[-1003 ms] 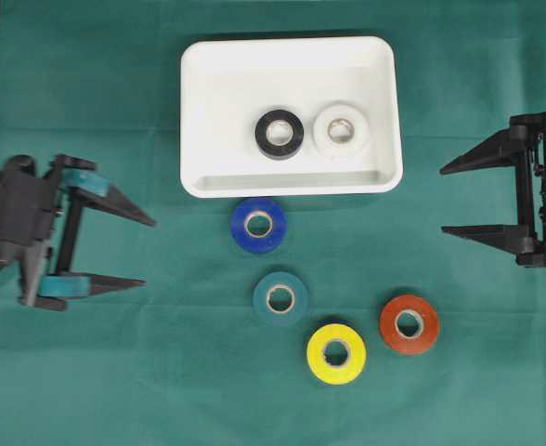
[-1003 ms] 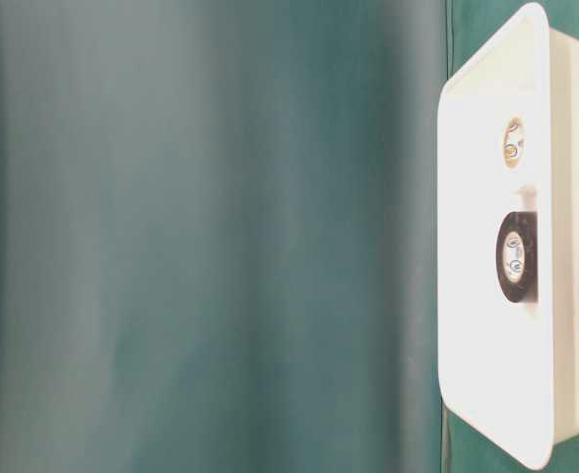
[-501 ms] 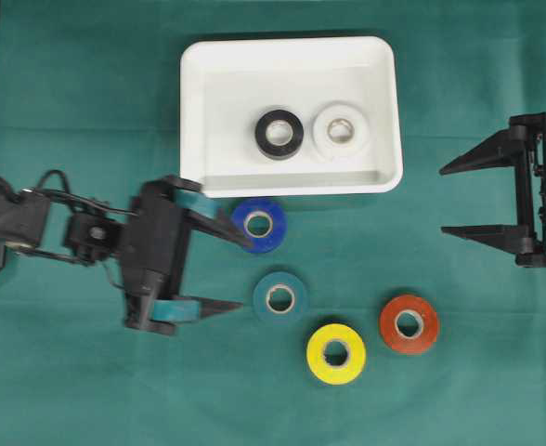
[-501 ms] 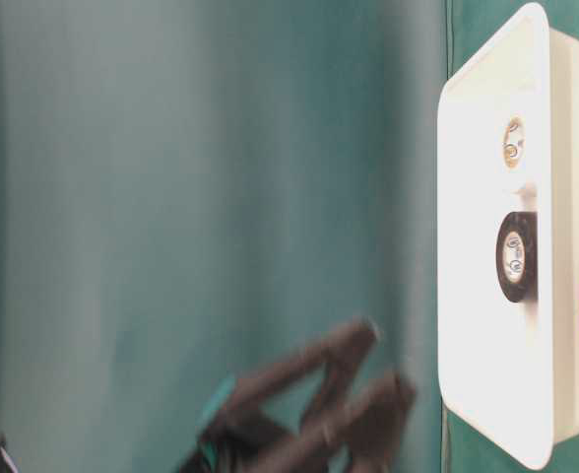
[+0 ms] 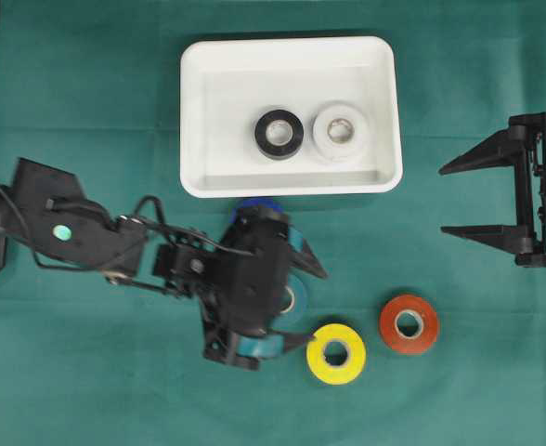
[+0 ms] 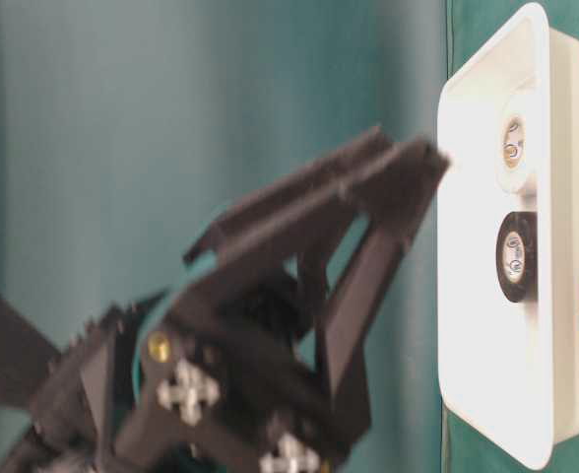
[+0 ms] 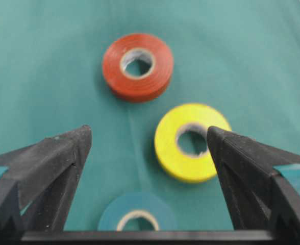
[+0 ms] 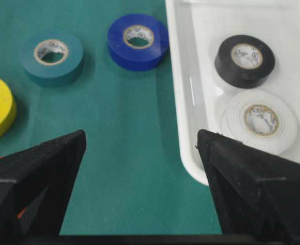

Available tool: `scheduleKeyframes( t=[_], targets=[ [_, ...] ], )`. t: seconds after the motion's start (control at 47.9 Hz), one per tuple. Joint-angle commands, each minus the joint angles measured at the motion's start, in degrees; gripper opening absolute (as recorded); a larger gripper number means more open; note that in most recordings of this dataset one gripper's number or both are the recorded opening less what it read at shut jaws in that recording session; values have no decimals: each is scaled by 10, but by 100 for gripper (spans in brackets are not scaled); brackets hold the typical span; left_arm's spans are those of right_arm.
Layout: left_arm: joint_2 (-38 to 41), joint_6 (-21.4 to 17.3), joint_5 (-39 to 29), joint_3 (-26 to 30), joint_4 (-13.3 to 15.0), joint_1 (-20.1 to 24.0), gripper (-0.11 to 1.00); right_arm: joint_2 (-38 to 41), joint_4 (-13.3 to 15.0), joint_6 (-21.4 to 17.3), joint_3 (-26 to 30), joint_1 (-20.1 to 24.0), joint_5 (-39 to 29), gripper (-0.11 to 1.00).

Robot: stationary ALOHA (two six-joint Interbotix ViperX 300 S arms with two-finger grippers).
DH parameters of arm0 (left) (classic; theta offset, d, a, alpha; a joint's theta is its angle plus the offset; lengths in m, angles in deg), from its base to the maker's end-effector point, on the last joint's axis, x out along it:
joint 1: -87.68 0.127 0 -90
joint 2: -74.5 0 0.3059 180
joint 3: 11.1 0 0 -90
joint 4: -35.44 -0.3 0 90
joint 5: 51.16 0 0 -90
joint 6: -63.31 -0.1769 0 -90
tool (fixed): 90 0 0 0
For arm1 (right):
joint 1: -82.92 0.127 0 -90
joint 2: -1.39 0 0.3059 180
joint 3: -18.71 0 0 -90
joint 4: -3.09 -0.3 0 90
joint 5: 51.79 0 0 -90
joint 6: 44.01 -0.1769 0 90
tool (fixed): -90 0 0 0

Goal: Pick up the tape from a random location and place it into the white case.
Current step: 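Move the left gripper toward the yellow tape roll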

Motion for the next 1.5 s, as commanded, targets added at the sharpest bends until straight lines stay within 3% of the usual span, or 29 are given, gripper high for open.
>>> scheduleKeyframes(
  t=[0.0,0.627,1.19,1.483],
  targets=[
    [3,0,-11,39,1,-4,98,1,2,1,14,-1,3,87],
    [37,13,-33,94,1,-4,98,2,1,1,15,-1,3,87],
    [132,25,-393,301,-3,-2,98,2,2,2,14,-1,0,87],
    [142,24,-409,326,-3,-2,98,2,1,1,15,-1,0,87]
  ],
)
